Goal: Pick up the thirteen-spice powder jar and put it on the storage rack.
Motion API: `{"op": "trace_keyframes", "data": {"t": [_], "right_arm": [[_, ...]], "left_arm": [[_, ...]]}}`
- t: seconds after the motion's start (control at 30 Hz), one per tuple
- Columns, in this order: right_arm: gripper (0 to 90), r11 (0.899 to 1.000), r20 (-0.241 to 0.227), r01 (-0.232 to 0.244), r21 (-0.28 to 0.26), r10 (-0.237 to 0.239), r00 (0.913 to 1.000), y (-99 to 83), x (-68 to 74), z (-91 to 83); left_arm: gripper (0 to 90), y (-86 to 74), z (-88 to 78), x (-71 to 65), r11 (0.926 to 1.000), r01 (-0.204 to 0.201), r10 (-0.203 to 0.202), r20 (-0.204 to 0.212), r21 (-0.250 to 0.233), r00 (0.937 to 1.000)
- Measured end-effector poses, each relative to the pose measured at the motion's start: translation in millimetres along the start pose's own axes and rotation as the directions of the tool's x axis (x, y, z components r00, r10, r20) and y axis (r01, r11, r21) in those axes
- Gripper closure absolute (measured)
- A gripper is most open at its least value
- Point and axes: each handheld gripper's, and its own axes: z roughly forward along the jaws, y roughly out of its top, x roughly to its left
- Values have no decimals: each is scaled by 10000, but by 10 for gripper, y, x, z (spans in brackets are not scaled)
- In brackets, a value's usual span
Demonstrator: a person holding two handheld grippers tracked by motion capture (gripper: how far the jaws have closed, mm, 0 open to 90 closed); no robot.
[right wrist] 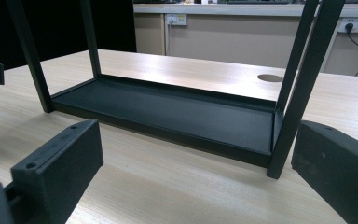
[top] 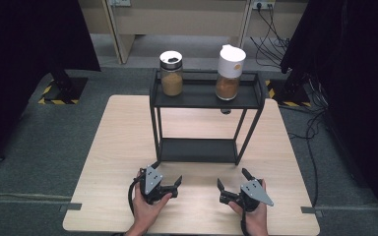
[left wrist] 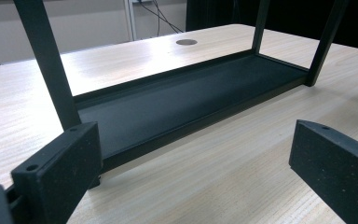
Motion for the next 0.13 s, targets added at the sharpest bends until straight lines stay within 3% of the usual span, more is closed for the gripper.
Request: {"op": "trace_keyframes", "data": {"t": [0.13], "right_arm": [[21, 10000, 29, -19, -16, 19, 10000, -3, 3, -1]], "left_arm": [[18, 0, 1, 9, 10000, 34, -34, 35, 0, 10000]]}}
